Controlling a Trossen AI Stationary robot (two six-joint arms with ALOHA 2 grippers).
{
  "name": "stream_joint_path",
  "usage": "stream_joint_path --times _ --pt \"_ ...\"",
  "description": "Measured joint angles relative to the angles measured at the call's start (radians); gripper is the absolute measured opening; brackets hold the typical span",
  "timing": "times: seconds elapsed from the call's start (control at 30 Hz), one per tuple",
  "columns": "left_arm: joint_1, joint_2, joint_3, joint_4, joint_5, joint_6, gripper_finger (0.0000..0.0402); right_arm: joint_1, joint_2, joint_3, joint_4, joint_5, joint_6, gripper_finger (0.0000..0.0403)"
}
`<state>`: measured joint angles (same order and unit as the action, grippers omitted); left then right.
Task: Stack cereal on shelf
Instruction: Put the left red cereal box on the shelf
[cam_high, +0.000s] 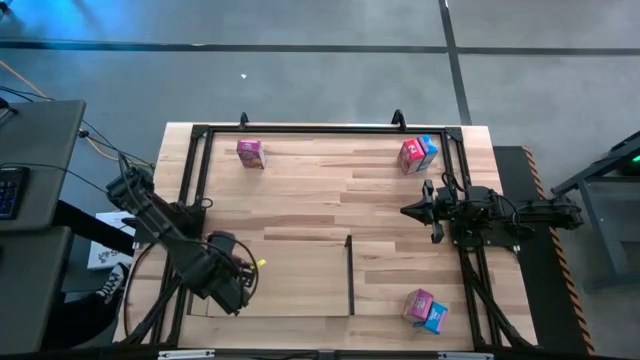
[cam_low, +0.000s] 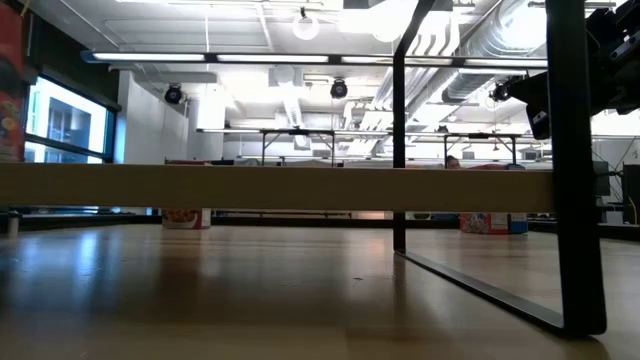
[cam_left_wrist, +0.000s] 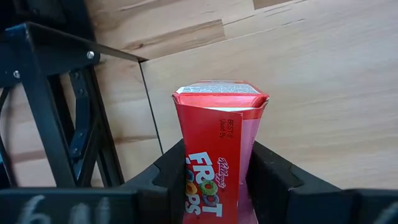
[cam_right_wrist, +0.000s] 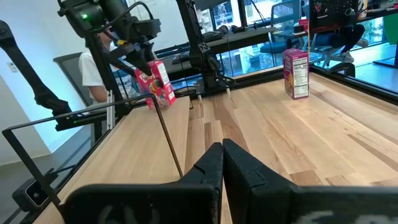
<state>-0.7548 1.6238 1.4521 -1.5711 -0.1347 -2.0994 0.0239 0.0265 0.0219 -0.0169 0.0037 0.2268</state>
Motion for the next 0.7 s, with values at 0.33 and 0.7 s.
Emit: stream_joint_path --times 0.33,0.7 --pt "-0.001 -0.001 -0.048 0.002 0.062 -0.061 0.0122 0.0 0.0 0.0 0.0 0.0 0.0 0.0" --pt "0.009 -0.043 -0.094 0.002 0.063 -0.071 0.0122 0.0 0.0 0.0 0.0 0.0 0.0 0.0"
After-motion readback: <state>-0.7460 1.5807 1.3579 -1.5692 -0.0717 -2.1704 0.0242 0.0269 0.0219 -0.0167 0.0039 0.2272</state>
